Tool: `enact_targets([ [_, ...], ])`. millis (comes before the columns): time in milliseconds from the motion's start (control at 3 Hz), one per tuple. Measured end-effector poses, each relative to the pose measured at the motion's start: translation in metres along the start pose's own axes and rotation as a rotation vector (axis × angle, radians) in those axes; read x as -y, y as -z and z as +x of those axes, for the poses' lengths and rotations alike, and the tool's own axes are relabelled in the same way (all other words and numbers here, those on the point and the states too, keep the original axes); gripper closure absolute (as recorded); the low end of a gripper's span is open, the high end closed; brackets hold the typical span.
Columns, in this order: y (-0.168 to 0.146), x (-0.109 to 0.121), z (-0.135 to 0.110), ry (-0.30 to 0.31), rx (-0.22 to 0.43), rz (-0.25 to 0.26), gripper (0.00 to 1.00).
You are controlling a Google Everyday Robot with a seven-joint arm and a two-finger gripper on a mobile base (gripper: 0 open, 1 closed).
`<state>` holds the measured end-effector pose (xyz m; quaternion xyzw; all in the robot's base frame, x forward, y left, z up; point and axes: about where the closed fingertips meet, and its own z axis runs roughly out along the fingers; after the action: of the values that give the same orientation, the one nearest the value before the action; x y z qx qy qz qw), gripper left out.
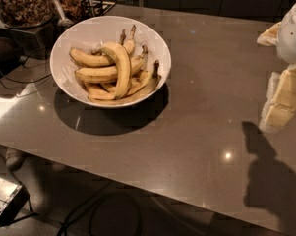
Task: Pick banana from white bowl
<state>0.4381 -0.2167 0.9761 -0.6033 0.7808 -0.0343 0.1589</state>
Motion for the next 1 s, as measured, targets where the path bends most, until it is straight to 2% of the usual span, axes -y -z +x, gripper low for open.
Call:
enact_targets([
  [333,0.0,0.0,0.0,0.0,0.0,0.0,0.0],
  [667,0.005,-0.003,-0.008,-0.007,-0.011,0.023,0.0],
  [1000,0.013,-0.012,-0.036,-0.001,-0.052,0.03,0.0],
])
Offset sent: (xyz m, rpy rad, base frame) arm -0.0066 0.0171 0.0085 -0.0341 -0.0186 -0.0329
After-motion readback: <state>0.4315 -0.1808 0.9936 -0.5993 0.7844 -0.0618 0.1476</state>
